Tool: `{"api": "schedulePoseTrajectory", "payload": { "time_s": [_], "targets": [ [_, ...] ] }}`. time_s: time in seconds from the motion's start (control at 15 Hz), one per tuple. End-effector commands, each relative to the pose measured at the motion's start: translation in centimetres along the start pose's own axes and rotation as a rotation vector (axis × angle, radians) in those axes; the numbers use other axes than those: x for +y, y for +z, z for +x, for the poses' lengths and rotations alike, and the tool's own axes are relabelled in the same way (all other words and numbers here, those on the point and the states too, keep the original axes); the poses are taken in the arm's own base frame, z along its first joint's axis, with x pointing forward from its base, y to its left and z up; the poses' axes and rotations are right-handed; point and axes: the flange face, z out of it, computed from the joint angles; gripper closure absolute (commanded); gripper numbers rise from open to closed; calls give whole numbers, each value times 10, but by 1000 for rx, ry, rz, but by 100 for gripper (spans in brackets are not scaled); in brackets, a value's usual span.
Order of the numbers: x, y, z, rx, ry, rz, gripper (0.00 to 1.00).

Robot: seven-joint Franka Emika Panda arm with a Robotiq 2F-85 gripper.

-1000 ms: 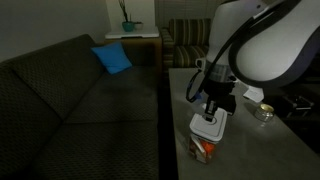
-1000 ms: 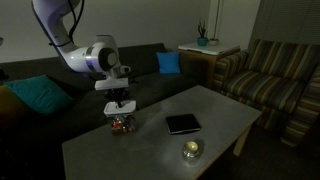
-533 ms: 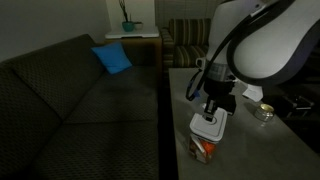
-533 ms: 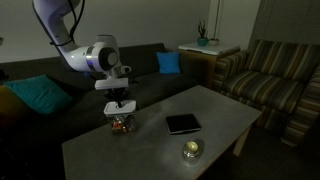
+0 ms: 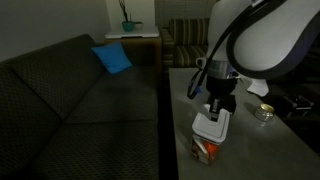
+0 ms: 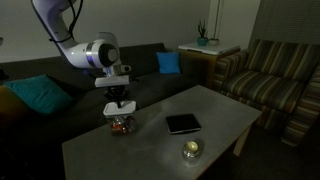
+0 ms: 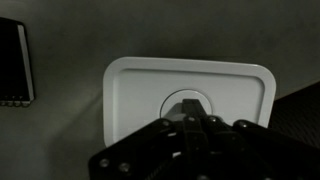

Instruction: Put the white lid on top of the clear container

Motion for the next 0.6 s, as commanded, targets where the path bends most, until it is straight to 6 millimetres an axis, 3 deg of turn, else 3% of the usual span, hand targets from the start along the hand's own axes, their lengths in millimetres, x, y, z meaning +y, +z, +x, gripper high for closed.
{"api": "schedulePoseTrajectory", "payload": {
  "time_s": [0.0, 0.53],
  "targets": [
    [-1, -12, -8, -48, -60, 9, 100],
    [3, -17, -7, -23, -77, -30, 100]
  ]
}}
